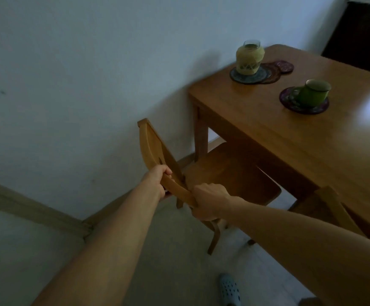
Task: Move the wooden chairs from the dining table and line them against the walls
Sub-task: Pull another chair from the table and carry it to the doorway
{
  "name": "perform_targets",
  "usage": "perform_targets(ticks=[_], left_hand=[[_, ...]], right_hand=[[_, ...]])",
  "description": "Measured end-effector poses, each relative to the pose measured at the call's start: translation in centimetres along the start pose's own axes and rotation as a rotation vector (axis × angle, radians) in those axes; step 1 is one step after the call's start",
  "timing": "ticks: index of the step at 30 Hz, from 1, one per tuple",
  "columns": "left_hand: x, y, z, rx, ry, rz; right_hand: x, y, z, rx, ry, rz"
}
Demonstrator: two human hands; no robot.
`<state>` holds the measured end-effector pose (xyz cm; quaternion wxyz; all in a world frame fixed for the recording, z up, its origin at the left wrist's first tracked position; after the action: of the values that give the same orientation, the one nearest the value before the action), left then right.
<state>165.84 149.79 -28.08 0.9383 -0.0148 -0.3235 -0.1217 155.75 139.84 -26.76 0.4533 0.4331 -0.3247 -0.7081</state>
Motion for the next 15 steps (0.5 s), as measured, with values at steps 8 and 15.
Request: perform_targets(ticks=[8,15], left_hand=[[-2.5,12.6,1.5,0.085,0.008,0.086],[-4.3,22.0,3.1,0.188,0.03,0.149]], right_hand=[[-12.4,-4.9,-0.4,-0.06,0.125,0.055],[-21.5,-8.2,-0.9,-0.126,0.235,0.011]])
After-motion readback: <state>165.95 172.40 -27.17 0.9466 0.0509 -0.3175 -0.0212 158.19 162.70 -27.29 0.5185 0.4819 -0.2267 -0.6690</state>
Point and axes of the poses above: each hand's wrist, its own z-axis away from the middle knuckle, its own y-axis out of the back of the hand, x = y × z, the point moved 6 cm from there along -z, towards the middle knuckle, and after that the axes turned 1 degree about -x, right-handed, at the moved point
